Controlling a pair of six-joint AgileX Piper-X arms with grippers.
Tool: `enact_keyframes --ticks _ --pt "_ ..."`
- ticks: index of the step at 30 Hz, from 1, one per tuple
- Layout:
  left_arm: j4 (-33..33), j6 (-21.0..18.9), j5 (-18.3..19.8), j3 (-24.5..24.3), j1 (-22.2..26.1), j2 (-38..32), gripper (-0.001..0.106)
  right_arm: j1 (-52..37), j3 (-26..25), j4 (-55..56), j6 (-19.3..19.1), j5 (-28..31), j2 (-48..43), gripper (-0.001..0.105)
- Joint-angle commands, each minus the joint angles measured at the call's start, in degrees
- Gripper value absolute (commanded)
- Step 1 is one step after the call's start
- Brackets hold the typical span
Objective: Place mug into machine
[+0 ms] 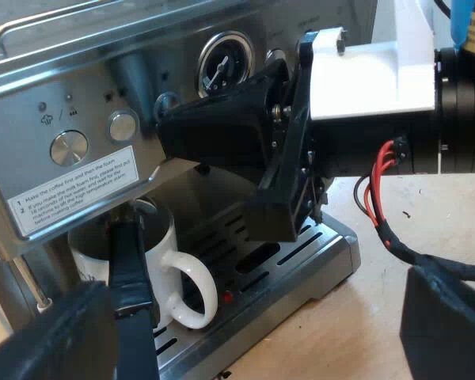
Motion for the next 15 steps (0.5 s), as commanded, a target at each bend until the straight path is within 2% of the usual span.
enact_keyframes --ticks 1,9,15 --pt "-1.1 -0.4 0.4 -0.1 -0.2 -0.2 0.074 -0.7 -0.8 -1.4 -0.2 2.4 0.2 0.0" --pt "-0.8 -0.4 0.4 -0.1 -0.2 -0.2 0.074 0.4 -0.8 -0.5 -0.2 2.2 -1.0 0.0" --pt "-0.2 -0.4 0.4 -0.1 -0.2 -0.2 0.074 2.2 -0.8 9.4 0.7 2.3 -3.8 0.0"
